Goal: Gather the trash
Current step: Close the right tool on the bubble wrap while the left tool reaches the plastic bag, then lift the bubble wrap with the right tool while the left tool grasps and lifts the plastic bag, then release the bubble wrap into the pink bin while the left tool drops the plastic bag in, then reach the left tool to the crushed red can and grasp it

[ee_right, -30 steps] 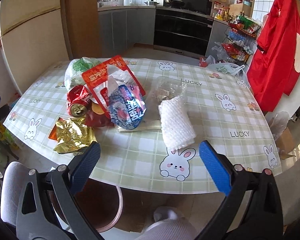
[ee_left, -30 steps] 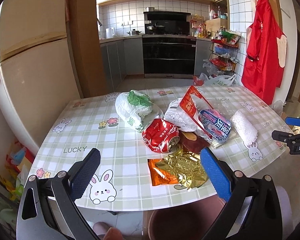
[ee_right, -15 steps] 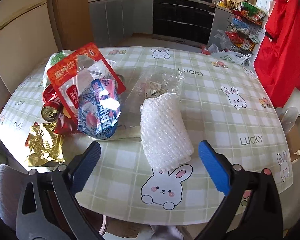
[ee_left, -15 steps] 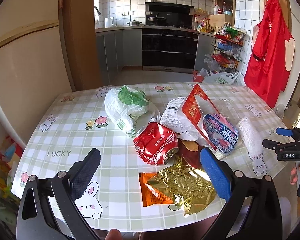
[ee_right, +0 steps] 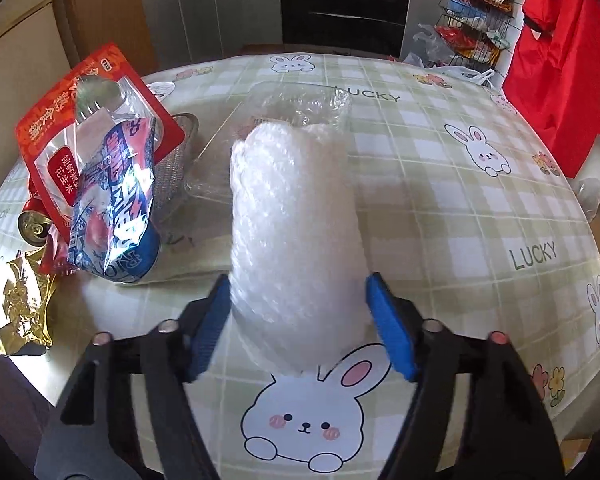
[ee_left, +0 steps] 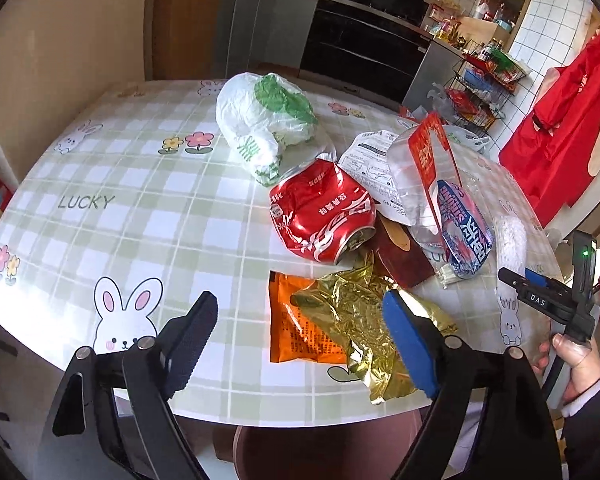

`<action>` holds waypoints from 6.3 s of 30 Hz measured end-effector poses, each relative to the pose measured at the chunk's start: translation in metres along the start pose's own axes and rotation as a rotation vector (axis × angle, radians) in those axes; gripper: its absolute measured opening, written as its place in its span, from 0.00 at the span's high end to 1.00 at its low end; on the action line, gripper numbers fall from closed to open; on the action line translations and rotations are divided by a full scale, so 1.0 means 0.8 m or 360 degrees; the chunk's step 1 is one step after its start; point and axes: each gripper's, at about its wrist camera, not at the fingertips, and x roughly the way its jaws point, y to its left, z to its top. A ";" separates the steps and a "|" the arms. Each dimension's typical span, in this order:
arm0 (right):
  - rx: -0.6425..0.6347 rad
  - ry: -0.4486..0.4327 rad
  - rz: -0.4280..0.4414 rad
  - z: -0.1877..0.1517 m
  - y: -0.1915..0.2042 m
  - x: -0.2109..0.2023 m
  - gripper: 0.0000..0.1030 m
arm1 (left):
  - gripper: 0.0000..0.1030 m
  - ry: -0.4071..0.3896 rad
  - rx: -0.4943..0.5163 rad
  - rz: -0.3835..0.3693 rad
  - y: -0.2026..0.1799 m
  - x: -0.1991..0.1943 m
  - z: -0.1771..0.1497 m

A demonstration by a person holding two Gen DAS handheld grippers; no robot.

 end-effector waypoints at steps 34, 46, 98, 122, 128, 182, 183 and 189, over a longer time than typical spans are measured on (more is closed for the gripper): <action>0.0050 -0.0189 0.0222 0.018 0.025 -0.095 0.58 | 0.46 -0.0087 -0.0268 -0.0048 0.068 0.061 0.142; 0.0040 -0.0135 0.0096 0.032 0.015 -0.082 0.58 | 0.07 -0.0015 -0.0758 -0.0216 0.128 0.189 0.232; -0.0294 -0.0233 0.0737 -0.111 0.178 -0.244 0.57 | 0.83 -0.0509 -0.0183 -0.0375 0.047 -0.242 -0.046; -0.0290 -0.0413 0.0668 -0.136 0.206 -0.280 0.06 | 0.82 -0.0641 -0.0059 -0.0444 0.045 -0.292 -0.089; -0.0210 -0.0624 0.0600 -0.137 0.184 -0.316 0.06 | 0.82 -0.0555 -0.0017 -0.0504 0.024 -0.276 -0.105; 0.0091 -0.0424 0.0416 -0.136 0.096 -0.223 0.06 | 0.06 -0.0378 0.0345 -0.0195 -0.013 -0.112 -0.041; 0.0090 -0.0407 0.0406 -0.129 0.094 -0.217 0.06 | 0.06 -0.0360 0.0394 -0.0192 -0.016 -0.101 -0.031; 0.0020 -0.0333 0.0346 -0.085 0.091 -0.180 0.06 | 0.29 -0.0150 0.0757 -0.0136 -0.037 -0.015 0.012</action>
